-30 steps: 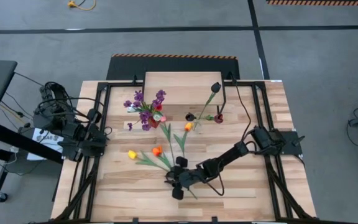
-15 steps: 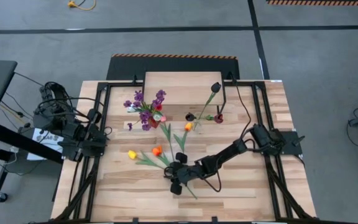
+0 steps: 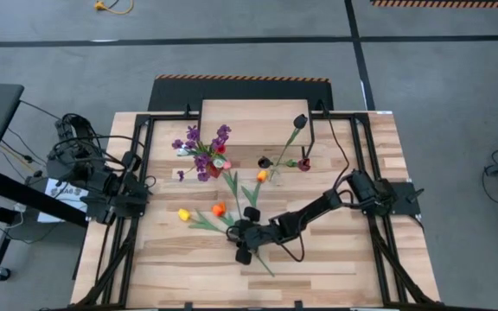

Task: Pick and place flowers into a vace then onto a shelf
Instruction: Put the yellow flower into the transparent flower vase

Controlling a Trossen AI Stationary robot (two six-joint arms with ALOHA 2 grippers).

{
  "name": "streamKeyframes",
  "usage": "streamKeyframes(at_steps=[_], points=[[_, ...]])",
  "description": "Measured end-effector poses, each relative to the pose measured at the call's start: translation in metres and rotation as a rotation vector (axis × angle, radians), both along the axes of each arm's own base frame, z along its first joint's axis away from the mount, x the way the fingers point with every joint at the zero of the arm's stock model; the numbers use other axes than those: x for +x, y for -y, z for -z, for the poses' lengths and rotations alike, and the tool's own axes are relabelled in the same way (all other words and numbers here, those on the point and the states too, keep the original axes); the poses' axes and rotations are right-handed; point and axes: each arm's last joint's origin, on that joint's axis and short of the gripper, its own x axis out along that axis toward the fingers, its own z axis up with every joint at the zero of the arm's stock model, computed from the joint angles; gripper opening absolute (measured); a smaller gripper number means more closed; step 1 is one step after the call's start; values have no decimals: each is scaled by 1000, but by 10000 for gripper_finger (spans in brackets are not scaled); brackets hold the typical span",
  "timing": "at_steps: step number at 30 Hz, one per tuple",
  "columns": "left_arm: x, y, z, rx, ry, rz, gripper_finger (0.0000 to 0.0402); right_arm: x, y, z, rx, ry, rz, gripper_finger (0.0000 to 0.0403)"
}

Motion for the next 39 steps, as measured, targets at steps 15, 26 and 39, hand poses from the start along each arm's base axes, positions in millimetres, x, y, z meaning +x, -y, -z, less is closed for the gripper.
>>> streamKeyframes(at_steps=[15, 26, 39], points=[[0, 0, 0, -10, -7, 0, 83, -6, -5, 4, 36, -75, 33, 108], [0, 0, 0, -22, -10, 0, 83, -11, -16, 6, 30, -81, 4, 108], [0, 1, 0, -58, -22, 27, 83, -12, -13, 8, 15, -100, 15, 108]])
